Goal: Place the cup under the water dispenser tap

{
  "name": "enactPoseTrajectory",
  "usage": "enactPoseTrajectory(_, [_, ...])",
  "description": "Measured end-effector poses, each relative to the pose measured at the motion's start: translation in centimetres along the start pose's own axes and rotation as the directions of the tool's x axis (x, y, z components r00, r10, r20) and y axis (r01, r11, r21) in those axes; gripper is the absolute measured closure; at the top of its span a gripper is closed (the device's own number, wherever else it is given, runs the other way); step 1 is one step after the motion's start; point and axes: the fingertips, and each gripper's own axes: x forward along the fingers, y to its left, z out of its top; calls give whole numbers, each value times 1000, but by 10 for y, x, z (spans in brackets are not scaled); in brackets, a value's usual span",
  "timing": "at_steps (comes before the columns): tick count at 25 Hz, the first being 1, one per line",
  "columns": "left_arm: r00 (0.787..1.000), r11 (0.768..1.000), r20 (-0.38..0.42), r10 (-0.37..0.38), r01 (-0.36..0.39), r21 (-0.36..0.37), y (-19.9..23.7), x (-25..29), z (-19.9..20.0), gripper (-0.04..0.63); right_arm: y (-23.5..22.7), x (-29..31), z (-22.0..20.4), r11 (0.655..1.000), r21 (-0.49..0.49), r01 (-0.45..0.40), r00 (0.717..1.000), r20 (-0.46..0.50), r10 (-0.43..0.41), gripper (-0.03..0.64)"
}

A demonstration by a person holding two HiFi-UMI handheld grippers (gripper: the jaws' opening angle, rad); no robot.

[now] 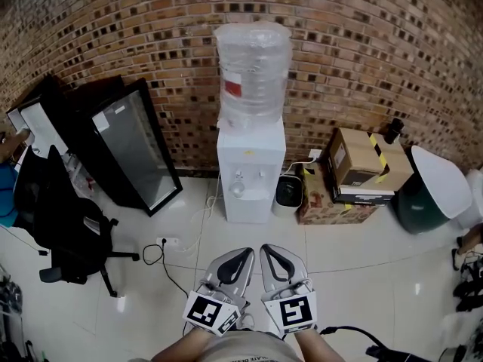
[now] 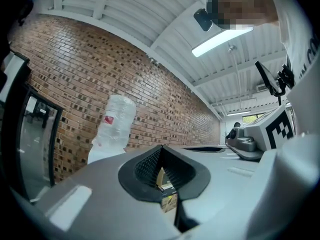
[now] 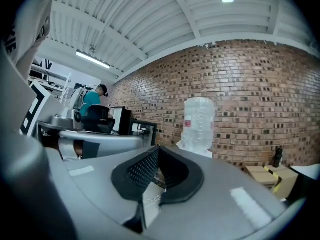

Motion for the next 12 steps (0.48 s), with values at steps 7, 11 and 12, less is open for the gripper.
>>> enactPoseTrajectory(7, [1000,999,-2,28,-28,29,-8,-18,7,606,15,-15,13,1000,7,-5,1000,31,5,611])
enactPoseTrajectory(11, [1000,999,-1,27,-26,24,-4,-27,9,606,23,-13,13,1000,7,0,1000,30,0,612])
enactPoseTrajectory(12, [1000,999,-2,25,-25,25,-3,-29,10,606,25,-13,14,1000,9,4,999,31,-4,612])
